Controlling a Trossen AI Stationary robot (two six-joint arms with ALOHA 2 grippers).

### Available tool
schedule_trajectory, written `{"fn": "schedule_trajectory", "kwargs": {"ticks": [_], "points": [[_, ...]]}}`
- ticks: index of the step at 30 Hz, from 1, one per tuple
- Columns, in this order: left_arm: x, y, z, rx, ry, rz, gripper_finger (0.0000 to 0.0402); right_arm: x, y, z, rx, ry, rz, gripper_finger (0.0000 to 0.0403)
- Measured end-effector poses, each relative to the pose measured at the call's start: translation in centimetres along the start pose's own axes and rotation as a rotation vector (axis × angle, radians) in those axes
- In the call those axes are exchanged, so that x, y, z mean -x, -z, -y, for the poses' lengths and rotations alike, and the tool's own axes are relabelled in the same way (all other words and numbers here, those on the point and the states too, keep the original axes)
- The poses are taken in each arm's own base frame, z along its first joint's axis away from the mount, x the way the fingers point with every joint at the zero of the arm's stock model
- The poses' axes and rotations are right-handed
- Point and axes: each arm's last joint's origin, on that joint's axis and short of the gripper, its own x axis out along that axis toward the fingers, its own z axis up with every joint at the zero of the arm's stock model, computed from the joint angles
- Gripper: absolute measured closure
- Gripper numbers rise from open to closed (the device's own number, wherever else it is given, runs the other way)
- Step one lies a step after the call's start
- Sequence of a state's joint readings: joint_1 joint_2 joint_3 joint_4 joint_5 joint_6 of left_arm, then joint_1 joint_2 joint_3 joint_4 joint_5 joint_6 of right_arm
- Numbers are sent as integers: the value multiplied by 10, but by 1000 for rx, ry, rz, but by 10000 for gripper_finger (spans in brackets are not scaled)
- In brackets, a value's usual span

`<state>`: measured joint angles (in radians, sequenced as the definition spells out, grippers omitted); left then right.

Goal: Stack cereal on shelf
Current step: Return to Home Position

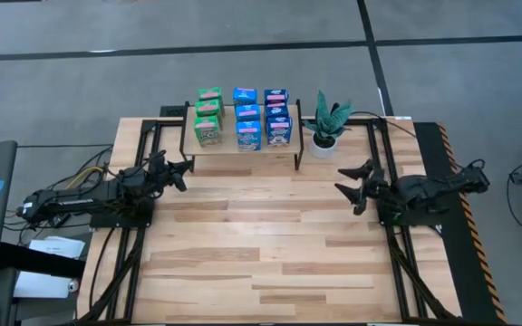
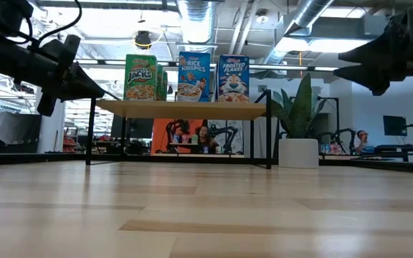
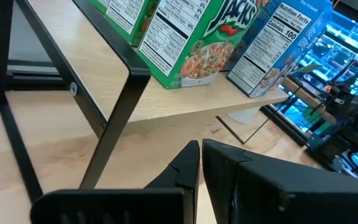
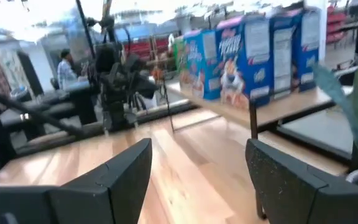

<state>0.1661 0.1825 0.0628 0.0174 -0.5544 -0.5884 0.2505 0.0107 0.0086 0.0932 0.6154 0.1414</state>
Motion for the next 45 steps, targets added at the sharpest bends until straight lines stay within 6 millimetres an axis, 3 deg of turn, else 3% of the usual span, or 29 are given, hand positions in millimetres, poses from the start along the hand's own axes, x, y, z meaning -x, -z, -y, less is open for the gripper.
{"fn": "schedule_trajectory", "kwargs": {"ticks": [10,35,45], "points": [[1,4,4,-70,152,-112,393,1,3,-4,72,-69,-27,117],[1,11,-3,-126,70,-184,393,1,3,-4,72,-66,-25,117],[20,-6,12,-10,290,-45,393,1,3,-4,71,-66,-24,117]]}}
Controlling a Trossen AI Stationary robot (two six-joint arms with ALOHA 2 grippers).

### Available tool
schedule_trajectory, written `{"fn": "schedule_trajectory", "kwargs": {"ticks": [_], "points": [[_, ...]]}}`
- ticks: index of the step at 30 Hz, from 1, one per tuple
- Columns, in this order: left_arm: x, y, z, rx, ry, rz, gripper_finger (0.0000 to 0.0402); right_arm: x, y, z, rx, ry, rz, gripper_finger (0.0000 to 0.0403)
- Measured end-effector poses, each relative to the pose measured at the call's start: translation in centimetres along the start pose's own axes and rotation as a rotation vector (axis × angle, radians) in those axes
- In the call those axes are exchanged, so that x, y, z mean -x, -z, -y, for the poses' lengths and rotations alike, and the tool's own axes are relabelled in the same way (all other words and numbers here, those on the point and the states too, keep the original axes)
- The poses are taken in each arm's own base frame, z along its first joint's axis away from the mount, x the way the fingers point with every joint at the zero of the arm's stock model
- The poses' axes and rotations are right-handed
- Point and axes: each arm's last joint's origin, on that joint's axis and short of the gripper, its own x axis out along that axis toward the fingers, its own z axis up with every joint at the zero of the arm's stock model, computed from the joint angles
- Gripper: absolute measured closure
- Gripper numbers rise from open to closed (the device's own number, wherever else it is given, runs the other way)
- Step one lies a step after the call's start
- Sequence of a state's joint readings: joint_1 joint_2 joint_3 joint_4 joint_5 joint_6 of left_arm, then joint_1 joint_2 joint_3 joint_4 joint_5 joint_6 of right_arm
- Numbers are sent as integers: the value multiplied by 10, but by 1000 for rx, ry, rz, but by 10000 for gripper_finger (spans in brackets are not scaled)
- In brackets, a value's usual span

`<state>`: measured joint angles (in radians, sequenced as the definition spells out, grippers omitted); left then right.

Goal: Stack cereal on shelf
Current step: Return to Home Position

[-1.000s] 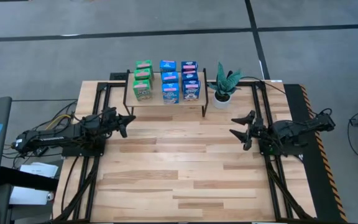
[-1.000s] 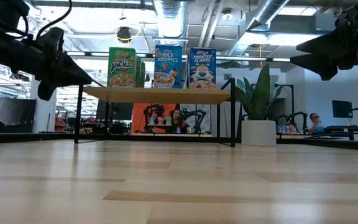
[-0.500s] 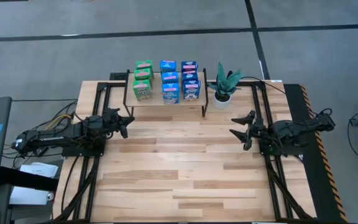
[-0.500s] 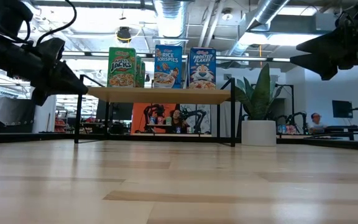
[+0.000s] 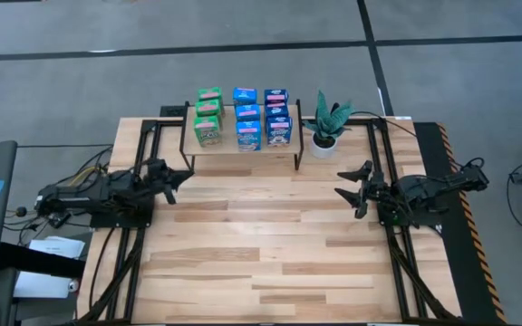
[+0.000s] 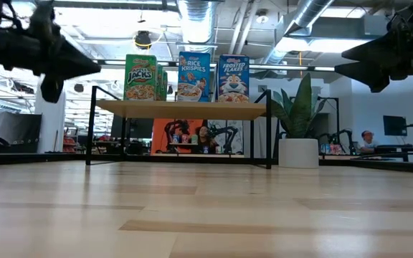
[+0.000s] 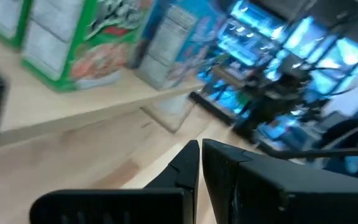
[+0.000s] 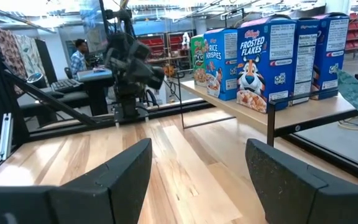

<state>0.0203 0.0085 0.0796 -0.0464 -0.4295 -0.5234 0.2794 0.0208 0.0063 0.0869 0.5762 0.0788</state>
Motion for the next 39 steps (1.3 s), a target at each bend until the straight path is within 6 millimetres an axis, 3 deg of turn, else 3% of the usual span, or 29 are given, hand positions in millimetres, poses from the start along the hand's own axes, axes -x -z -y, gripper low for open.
{"fn": "schedule_trajectory", "kwargs": {"ticks": [10,39], "points": [[5,15,3,-53,91,-183,393,0,0,0,-1,0,2,117],[5,16,3,-59,78,-190,393,0,0,0,-1,0,2,117]]}}
